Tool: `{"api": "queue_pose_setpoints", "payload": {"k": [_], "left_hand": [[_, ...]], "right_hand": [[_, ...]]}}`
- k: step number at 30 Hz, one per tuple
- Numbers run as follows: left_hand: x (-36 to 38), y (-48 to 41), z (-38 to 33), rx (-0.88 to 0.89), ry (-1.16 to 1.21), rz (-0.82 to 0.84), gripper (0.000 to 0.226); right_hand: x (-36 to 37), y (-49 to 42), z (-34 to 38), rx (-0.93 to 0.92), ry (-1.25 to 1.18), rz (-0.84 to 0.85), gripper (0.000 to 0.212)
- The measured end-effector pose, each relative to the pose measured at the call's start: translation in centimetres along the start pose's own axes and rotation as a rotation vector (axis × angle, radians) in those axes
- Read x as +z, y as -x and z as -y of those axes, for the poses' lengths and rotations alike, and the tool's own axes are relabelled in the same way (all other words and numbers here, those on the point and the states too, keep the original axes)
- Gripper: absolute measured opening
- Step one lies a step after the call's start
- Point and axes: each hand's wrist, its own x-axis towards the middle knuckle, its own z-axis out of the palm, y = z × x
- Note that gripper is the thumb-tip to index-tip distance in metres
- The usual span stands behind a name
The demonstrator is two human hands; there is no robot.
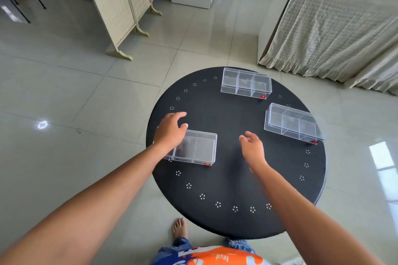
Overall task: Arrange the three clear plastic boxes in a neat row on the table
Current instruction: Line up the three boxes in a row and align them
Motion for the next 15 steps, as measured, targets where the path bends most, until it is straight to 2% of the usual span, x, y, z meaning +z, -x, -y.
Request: {"api": "queue_pose_setpoints", "payload": {"k": [5, 9, 15], "left_hand": [[4.1, -2.1, -6.2, 0.048, 0.113, 0.216, 0.038], [8.1, -3.4, -10.7, 0.038, 0.186, 0.381, 0.037], [14.4, -4.8, -16.4, -0.038, 0.292, 0.506, 0.057]], "right_hand": [[-6.6, -2.8, 1.0, -0.028, 0.041, -0.194, 0.043], [-12.1, -5.0, 0.7, 0.001, 0.085, -0.322, 0.046], [-19.2, -7.4, -0.3, 0.098, 0.137, -0.455, 0.049]]}}
